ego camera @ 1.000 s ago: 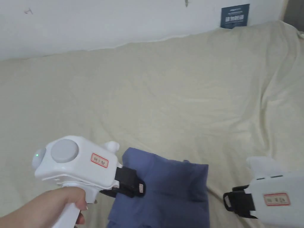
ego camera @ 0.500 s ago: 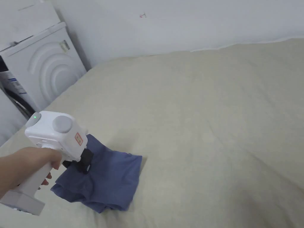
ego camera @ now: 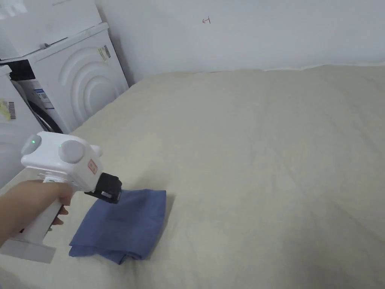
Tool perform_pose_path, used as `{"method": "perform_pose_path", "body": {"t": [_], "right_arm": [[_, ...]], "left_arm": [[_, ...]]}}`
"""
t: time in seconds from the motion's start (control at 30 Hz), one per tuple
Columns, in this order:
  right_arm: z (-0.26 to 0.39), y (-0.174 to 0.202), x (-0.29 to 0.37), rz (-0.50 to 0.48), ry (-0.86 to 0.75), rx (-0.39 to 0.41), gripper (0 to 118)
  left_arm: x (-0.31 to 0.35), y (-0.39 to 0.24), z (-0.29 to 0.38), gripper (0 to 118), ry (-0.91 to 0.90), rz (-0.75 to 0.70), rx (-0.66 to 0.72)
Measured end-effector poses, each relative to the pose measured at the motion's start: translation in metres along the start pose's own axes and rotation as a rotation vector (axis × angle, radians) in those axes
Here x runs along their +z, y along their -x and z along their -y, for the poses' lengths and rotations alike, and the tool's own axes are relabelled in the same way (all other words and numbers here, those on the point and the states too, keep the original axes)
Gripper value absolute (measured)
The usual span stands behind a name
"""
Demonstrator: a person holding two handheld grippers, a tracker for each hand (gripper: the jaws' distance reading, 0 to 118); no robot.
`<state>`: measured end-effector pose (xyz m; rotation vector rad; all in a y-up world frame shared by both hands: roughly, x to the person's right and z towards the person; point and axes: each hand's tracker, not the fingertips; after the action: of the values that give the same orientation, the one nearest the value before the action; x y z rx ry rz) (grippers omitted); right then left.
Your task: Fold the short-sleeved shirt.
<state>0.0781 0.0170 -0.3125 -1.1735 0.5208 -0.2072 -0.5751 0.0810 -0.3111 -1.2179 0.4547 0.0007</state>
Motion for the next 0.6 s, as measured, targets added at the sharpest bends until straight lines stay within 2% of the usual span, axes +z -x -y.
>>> {"method": "perform_pose_path", "body": {"t": [0.07, 0.1, 0.13, 0.17, 0.23, 0.27, 0.3, 0.37, 0.47, 0.6], "right_arm": [[0.005, -0.001, 0.004, 0.002, -0.003, 0.001, 1], [0.007, -0.002, 0.008, 0.004, -0.007, -0.003, 1], [0.009, -0.004, 0.011, 0.004, -0.011, -0.007, 1], [0.011, -0.006, 0.017, 0.004, -0.022, -0.015, 1], [0.014, -0.009, 0.028, 0.004, -0.046, -0.027, 1], [0.016, -0.011, 0.036, 0.002, -0.072, -0.033, 1], [0.017, -0.012, 0.045, 0.002, -0.109, -0.040, 1], [0.020, -0.016, 0.066, 0.018, -0.202, -0.029, 1], [0.026, -0.012, 0.104, 0.068, -0.393, 0.011, 1], [0.044, -0.007, 0.150, 0.096, -0.678, 0.021, 1]], "left_arm": [[0.018, -0.032, 0.008, 99, -0.056, 0.127, -0.017], [0.028, -0.050, 0.012, 81, -0.139, 0.187, -0.041], [0.039, -0.070, 0.017, 32, -0.214, 0.198, -0.064], [0.054, -0.098, 0.028, 0, -0.304, 0.171, -0.083], [0.089, -0.134, 0.048, 0, -0.501, 0.306, -0.087], [0.103, -0.150, 0.056, 0, -0.538, 0.411, -0.089], [0.118, -0.168, 0.065, 0, -0.577, 0.433, -0.067], [0.148, -0.199, 0.082, 0, -0.696, 0.397, -0.008], [0.191, -0.241, 0.117, 0, -0.889, 0.440, 0.043], [0.241, -0.290, 0.167, 0, -1.107, 0.369, 0.034]]}}
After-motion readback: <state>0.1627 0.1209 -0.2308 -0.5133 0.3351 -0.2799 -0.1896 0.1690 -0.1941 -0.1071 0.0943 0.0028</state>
